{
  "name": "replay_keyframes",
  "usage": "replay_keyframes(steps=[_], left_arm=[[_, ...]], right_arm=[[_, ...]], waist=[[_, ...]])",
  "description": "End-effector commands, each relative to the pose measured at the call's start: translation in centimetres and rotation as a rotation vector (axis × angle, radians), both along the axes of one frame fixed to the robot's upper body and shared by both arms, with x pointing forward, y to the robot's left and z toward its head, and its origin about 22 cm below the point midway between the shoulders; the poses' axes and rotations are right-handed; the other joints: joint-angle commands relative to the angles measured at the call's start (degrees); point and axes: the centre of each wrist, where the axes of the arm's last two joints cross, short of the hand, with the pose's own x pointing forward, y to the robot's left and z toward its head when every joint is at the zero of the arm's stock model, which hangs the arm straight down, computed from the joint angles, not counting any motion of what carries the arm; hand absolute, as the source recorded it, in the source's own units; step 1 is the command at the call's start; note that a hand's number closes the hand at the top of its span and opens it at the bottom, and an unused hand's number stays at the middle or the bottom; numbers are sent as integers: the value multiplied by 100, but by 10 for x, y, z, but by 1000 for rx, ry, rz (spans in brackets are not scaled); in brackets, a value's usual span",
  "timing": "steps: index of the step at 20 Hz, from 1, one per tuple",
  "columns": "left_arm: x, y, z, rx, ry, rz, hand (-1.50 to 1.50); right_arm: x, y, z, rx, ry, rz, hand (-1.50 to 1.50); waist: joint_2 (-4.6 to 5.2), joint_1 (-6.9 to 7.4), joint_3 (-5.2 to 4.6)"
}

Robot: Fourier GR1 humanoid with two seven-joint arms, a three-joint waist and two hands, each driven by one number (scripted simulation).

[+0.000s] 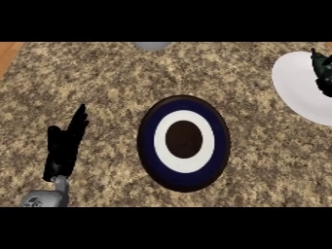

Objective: Pick the eggplant from the plate and place it in the plate

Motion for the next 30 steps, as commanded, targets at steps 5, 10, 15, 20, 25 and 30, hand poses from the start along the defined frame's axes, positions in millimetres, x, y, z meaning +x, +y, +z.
replay_keyframes(steps=[5,10,15,20,25,30], left_arm=[[4,2,8,2,-3,-15,0],[0,-12,-4,-5,-5,-29,0],[3,-18,3,7,-9,-25,0],[1,-12,2,4,-17,6,0],[5,-5,7,-4,-12,6,0],[13,-6,17,0,-36,4,0]], right_arm=[[-15,-16,-22,0,304,26,150],[-23,-29,-21,34,362,107,-150],[-24,-36,-13,211,204,268,-150],[-27,-44,-6,611,-31,295,-150],[-49,-72,-2,792,-32,285,-150],[-71,-91,-12,829,-3,302,-150]], waist=[[62,149,10],[93,163,20],[47,58,28],[21,-10,35],[55,49,33],[60,7,39]])
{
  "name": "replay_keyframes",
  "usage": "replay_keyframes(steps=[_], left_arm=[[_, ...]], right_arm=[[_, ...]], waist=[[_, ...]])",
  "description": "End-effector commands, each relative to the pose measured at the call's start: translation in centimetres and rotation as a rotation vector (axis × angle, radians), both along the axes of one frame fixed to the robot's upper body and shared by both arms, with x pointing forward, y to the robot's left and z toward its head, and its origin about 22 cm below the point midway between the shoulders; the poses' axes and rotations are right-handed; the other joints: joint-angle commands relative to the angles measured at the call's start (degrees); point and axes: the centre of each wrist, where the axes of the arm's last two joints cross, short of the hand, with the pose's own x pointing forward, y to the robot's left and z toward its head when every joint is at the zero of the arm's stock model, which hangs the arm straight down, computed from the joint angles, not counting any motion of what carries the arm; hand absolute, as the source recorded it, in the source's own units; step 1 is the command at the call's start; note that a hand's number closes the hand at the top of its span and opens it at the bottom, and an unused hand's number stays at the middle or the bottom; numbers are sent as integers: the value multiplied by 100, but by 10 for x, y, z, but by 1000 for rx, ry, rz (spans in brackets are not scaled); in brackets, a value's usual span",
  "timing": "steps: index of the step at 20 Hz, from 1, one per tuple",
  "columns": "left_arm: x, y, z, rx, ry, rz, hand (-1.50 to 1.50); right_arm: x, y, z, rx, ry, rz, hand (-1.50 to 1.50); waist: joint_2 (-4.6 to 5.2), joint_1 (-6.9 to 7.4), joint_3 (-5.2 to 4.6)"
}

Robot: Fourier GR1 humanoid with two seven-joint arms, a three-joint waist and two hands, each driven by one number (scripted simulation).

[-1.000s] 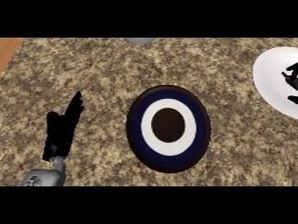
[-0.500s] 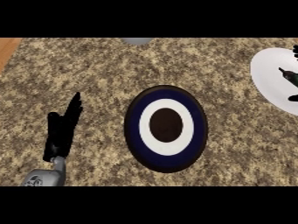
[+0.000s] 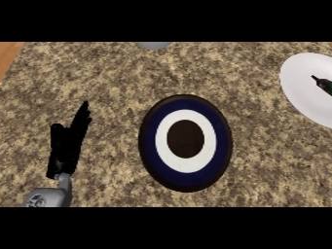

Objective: Pick the eggplant from the plate and place it in the plate

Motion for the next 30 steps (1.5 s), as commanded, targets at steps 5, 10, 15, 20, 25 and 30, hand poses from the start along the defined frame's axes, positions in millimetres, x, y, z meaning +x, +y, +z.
replay_keyframes(steps=[5,10,15,20,25,30], left_arm=[[6,-8,-2,7,-8,-3,0],[-1,7,-9,-2,0,2,0],[11,0,5,-8,-4,-17,0],[1,-8,-6,-4,-1,-8,0],[2,-9,-10,11,16,1,0],[1,3,-7,13,-4,5,0]], right_arm=[[-5,-5,-2,109,-57,131,-150],[-21,-1,-40,105,-68,111,-150],[-10,5,-29,49,-43,51,-150],[-23,-7,-34,-2,-30,14,-150],[-18,1,-37,-13,-14,13,-150],[-34,-19,-30,-38,-18,-44,-150]], waist=[[14,9,4],[17,15,7],[22,68,3],[32,84,8],[16,73,2],[34,94,10]])
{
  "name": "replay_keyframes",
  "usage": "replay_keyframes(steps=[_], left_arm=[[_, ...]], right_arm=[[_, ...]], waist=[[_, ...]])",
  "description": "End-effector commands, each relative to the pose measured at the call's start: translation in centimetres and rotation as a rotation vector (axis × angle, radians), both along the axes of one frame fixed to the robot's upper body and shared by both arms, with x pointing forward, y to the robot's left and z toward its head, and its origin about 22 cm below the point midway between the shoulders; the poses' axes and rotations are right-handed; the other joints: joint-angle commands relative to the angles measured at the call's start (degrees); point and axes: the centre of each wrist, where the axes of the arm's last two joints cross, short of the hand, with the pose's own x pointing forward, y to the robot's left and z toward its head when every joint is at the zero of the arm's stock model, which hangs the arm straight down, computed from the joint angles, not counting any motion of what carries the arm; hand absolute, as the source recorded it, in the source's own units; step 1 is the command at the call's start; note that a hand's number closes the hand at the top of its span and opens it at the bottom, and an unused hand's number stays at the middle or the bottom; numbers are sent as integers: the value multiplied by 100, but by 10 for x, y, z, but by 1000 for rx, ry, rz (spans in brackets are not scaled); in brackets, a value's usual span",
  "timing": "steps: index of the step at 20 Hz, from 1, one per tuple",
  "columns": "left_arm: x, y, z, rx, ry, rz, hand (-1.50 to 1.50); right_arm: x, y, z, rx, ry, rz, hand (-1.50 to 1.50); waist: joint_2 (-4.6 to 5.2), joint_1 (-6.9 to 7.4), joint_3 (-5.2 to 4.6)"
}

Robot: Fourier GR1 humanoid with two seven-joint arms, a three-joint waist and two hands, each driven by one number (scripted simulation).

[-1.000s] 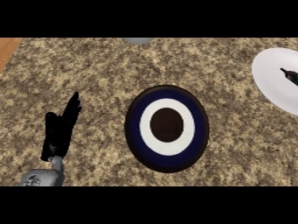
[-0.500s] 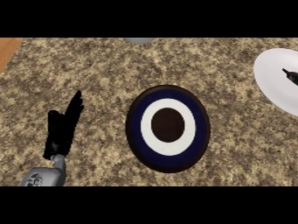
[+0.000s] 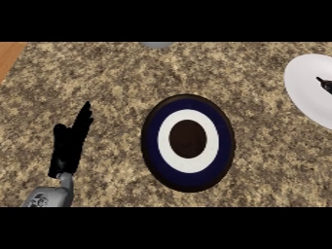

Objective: Pick the eggplant from the plate and place it in the plate

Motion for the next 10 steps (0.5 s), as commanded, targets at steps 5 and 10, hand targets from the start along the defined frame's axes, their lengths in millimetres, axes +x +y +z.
replay_keyframes(steps=[5,10], left_arm=[[1,0,1,-11,12,0,0],[4,-2,4,-14,-13,-19,0]], right_arm=[[-19,-13,-10,-7,-4,-1,-150],[-25,-29,10,-20,-13,-35,-150]], waist=[[14,5,10],[20,-9,10]])
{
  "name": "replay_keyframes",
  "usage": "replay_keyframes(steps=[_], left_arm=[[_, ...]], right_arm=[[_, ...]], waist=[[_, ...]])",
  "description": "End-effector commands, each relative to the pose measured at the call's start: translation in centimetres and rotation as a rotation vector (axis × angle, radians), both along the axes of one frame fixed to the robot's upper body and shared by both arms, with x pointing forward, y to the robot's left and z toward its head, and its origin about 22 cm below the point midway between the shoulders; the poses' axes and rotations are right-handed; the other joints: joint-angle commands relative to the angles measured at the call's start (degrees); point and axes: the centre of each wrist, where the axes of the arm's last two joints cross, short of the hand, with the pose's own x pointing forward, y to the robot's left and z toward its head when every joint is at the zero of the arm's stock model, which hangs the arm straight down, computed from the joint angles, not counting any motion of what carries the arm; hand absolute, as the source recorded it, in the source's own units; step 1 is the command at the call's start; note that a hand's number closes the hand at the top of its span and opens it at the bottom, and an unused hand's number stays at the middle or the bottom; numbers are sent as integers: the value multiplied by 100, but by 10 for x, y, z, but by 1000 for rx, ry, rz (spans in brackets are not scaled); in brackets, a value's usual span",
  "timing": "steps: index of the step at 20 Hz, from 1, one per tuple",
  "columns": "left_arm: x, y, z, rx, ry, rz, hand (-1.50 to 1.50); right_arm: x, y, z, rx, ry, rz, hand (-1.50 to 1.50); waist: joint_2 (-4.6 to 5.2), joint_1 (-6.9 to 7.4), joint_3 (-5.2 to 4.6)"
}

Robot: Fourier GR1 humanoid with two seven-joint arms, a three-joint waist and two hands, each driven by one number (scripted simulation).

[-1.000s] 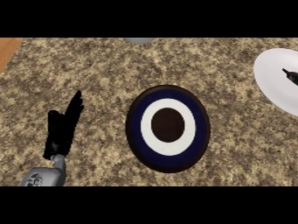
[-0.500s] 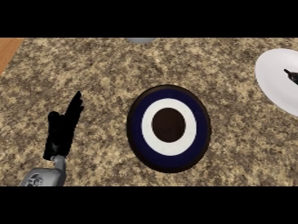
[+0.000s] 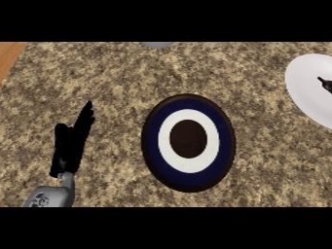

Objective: Pick the eggplant from the plate and place it in the plate

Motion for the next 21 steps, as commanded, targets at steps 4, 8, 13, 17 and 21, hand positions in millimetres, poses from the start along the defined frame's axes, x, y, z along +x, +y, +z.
replay_keyframes(steps=[4,8,13,17,21], left_arm=[[2,-3,9,-3,-17,-9,0],[0,-3,3,-3,-5,-3,0],[0,0,-2,1,-7,4,0],[2,-5,2,-1,-16,-15,0],[0,0,0,0,0,-24,0]], right_arm=[[-16,-13,-1,30,-41,-38,-150],[-15,-13,0,34,-73,-60,-150],[-28,-26,6,25,-65,-118,-150],[-32,-32,12,9,-52,-136,-150],[-34,-33,11,-16,-46,-173,-150]], waist=[[-3,24,18],[38,74,24],[24,-4,12],[39,48,21],[41,108,19]])
